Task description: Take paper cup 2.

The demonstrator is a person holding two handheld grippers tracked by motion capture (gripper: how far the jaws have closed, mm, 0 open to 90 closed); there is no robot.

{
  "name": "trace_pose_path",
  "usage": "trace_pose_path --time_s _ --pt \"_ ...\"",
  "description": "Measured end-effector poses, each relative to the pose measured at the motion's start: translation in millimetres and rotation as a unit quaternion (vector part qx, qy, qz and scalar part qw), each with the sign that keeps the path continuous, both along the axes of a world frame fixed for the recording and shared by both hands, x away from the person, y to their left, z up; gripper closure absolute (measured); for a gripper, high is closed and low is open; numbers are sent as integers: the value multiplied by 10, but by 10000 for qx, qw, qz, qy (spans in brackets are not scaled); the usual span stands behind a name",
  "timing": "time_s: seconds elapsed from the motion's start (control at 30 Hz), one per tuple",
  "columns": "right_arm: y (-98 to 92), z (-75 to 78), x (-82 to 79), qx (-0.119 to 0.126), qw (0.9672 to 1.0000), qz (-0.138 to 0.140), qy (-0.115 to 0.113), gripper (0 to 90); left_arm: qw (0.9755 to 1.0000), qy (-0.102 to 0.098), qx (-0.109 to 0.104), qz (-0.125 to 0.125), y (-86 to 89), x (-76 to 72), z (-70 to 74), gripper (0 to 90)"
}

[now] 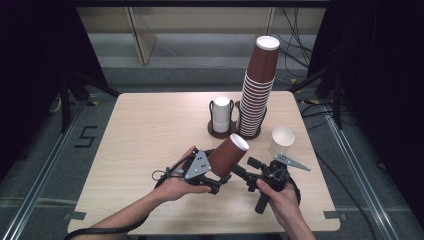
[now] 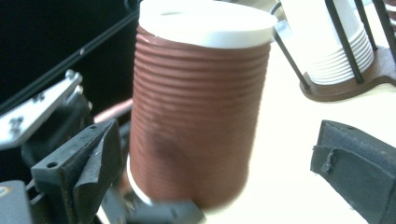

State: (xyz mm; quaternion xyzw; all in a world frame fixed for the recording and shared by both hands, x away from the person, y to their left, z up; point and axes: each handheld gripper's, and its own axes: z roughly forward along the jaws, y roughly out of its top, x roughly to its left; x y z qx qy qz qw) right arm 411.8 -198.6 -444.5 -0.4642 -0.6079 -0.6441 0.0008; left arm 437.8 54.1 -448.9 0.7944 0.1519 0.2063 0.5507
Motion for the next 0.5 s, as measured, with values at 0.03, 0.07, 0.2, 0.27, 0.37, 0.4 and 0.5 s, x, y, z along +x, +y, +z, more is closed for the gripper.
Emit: trace_pose_path --time_s 0.03,0.07,0.2,0.27,0.37,0.4,0.5 --pt "-38 -11 -1 -129 9998 58 -151 30 10000 -10 44 -6 26 5 6 97" --pt "-73 -7 -26 -300 9994 101 -107 35 10000 4 93 -12 47 5 12 97" --pt "-205 -39 -28 -849 9950 371 -377 52 9995 21 303 -53 113 6 24 96" --pt "-259 -56 -35 -1066 9926 425 -406 56 9990 14 439 -101 147 0 21 96" --pt "-317 -83 -43 -1326 9894 394 -444 71 9983 41 574 -102 183 -31 31 95" --pt "-328 -83 -62 -1378 9891 388 -345 73 9981 60 609 -113 196 -47 37 95" --pt "-377 -98 -47 -1624 9841 361 -618 81 9970 87 749 -179 250 -97 60 95"
